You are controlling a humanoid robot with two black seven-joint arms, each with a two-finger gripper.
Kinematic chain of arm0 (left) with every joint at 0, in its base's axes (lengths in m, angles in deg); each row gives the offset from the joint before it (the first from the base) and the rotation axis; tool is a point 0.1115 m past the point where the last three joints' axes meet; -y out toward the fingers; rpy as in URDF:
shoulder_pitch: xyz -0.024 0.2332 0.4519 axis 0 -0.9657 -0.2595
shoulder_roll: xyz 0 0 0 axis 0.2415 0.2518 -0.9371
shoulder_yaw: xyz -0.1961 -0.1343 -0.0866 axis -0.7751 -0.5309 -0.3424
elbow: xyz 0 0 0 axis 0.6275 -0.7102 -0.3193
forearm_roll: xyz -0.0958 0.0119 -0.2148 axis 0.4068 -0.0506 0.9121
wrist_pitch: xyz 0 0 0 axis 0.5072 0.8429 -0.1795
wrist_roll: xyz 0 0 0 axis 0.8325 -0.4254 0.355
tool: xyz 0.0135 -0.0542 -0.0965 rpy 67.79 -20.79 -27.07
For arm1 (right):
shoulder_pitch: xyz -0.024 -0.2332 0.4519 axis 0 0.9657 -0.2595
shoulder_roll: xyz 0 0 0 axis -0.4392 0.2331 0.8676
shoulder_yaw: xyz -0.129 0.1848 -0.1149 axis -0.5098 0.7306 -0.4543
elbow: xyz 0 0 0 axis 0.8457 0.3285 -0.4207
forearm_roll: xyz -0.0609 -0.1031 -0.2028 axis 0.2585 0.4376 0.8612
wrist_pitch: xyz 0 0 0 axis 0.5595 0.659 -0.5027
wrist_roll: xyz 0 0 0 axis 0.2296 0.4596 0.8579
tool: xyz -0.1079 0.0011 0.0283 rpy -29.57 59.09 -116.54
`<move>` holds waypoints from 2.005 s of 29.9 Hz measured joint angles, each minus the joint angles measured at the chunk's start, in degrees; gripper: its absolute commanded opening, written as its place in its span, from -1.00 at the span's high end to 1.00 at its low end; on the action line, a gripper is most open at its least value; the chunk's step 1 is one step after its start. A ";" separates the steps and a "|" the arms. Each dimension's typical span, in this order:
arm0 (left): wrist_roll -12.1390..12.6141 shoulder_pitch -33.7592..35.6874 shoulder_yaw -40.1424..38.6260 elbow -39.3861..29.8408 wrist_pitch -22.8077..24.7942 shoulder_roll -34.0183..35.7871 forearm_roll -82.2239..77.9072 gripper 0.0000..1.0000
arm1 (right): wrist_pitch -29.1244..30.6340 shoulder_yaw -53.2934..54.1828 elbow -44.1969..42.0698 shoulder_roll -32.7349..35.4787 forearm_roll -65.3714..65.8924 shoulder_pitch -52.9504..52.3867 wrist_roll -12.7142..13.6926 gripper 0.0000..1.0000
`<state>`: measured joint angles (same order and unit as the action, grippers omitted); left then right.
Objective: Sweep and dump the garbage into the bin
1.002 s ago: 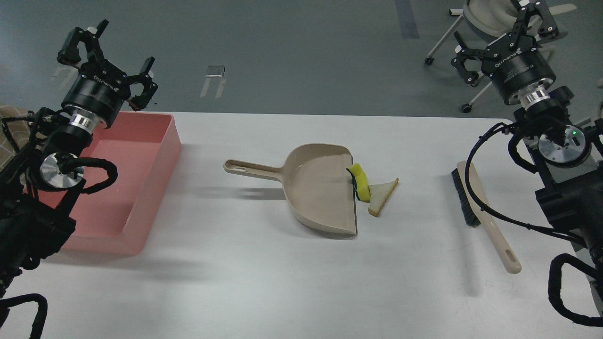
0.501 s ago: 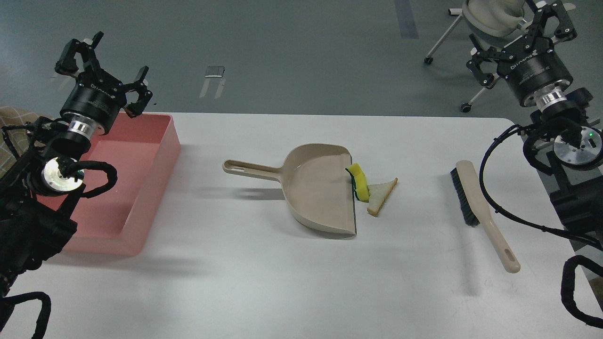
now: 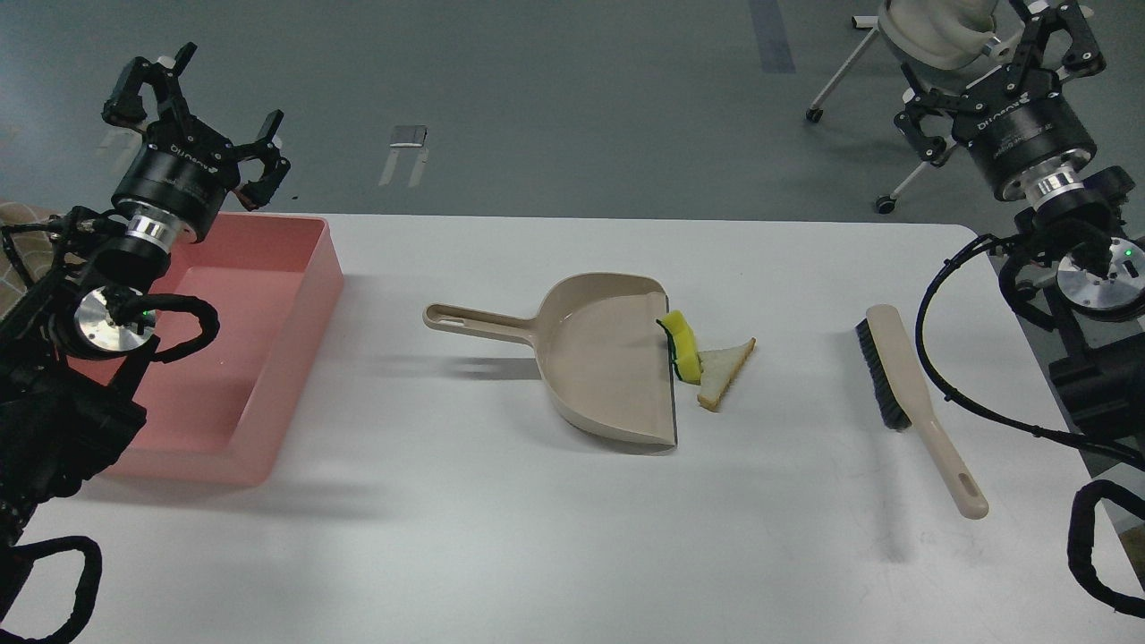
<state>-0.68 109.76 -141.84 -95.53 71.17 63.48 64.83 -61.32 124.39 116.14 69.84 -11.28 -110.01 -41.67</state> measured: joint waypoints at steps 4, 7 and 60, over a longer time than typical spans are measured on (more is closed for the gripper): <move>-0.01 0.07 -0.07 0.00 0.00 -0.87 0.06 -0.95 | 0.02 0.06 0.22 0.00 0.00 0.40 -0.09 -1.00; 0.03 0.07 -0.57 0.01 0.00 -1.04 0.15 -0.95 | -0.02 0.09 0.24 0.00 -0.01 0.53 -0.15 -1.00; 1.18 -29.38 20.15 -45.13 -23.64 7.93 -28.87 -0.78 | -0.05 0.59 2.40 1.70 -0.01 3.87 -0.41 -1.00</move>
<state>0.51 80.38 -121.70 -140.65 47.53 71.41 35.95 -61.36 124.98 118.54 71.54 -11.29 -106.14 -42.08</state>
